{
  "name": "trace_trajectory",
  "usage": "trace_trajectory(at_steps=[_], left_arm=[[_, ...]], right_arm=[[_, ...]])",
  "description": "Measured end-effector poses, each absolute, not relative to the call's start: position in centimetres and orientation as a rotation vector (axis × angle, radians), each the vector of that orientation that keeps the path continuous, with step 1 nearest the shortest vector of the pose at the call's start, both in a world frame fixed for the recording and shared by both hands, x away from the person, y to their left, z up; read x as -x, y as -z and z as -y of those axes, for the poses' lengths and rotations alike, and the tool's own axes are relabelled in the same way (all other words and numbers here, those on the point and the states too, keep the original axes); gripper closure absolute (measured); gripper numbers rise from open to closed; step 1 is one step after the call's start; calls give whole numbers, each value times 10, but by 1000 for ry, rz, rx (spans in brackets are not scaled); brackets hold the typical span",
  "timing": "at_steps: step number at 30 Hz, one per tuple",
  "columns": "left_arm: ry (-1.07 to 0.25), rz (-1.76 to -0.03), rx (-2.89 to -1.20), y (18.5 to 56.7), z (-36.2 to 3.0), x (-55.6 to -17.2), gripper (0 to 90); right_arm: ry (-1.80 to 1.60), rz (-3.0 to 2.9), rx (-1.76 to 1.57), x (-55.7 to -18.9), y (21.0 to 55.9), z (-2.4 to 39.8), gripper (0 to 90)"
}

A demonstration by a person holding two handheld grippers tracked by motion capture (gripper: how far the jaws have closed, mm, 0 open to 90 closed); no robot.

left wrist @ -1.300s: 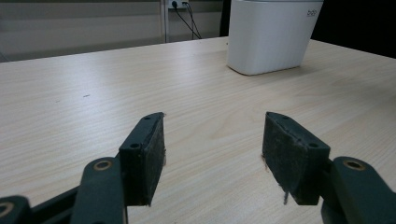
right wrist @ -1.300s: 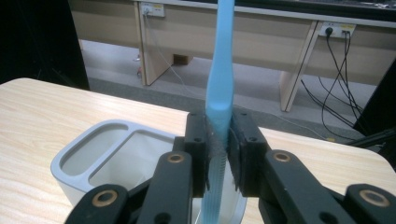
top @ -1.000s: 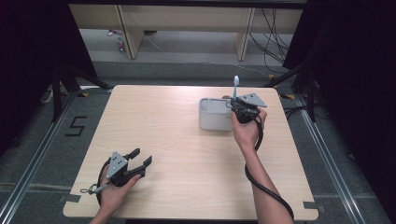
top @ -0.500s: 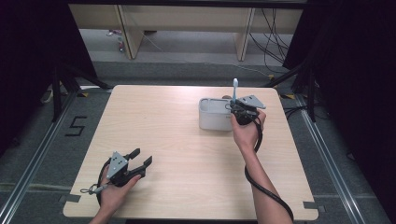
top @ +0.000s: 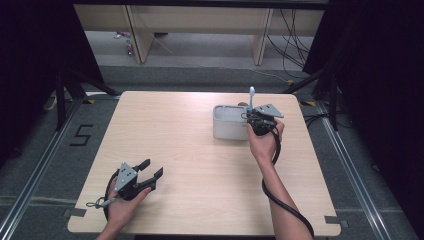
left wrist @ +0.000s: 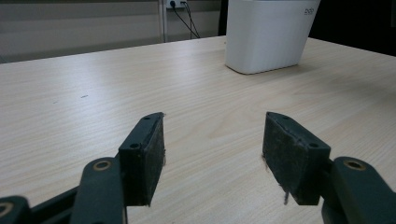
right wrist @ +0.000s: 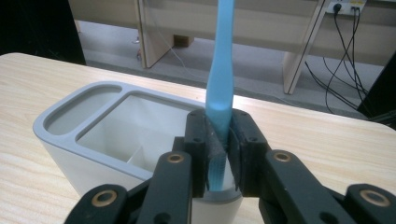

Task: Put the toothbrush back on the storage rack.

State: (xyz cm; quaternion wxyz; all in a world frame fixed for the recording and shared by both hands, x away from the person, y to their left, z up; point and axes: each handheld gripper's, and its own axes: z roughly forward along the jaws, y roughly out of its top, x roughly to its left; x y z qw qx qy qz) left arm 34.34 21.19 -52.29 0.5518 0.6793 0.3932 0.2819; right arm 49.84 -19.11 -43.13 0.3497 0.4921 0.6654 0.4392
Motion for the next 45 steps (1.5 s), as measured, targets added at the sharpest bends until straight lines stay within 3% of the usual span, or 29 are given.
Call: trace_trajectory(at_steps=[26, 45], left_arm=[[-669, -929, -1606, 523, -212, -343, 383], [-668, -930, -1605, 523, -212, -343, 382]], right_arm=[[-1105, -1776, -1284, -499, 440, 192, 777], [-1129, -1763, -1306, -490, 432, 196, 621]])
